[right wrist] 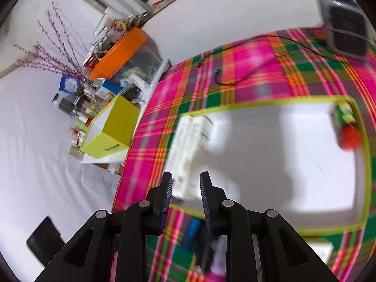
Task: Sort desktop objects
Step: 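Open the right gripper and withdraw it from the tray, then carry the yellow-labelled brown bottle over the tray with the left gripper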
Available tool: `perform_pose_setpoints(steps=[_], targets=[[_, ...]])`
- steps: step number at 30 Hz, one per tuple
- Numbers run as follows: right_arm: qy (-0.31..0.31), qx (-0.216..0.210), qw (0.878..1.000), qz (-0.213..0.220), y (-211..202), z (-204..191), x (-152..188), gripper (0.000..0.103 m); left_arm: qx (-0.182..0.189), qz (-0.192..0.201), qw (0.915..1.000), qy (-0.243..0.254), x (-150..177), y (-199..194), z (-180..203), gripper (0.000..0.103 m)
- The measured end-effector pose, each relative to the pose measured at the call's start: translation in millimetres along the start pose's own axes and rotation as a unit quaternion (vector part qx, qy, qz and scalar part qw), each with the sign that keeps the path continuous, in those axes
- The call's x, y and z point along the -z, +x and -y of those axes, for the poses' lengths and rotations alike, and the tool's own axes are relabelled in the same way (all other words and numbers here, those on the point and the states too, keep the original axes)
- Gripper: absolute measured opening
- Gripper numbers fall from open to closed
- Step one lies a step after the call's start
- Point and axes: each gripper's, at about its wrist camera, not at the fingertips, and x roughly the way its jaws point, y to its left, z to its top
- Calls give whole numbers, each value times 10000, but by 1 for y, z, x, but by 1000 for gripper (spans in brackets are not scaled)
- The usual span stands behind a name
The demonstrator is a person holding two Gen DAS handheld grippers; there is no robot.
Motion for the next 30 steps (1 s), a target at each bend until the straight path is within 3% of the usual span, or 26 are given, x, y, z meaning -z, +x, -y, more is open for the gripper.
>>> perform_pose_setpoints(steps=[6,13,21,30], targets=[[25,174,9991,382,-53,28,29,27,101,-63,9998,143,-2,7,13,33],[36,785,9948,646,-94,56,50,27,267,-118,9988,398,-8,14,35,33],[-126,1242,9898,687,-104,72,63,27,420,-229,9966,672,-14,22,62,33],[-130,1226,9906,593,-106,85,74,27,548,-540,9940,775,-20,44,87,33]])
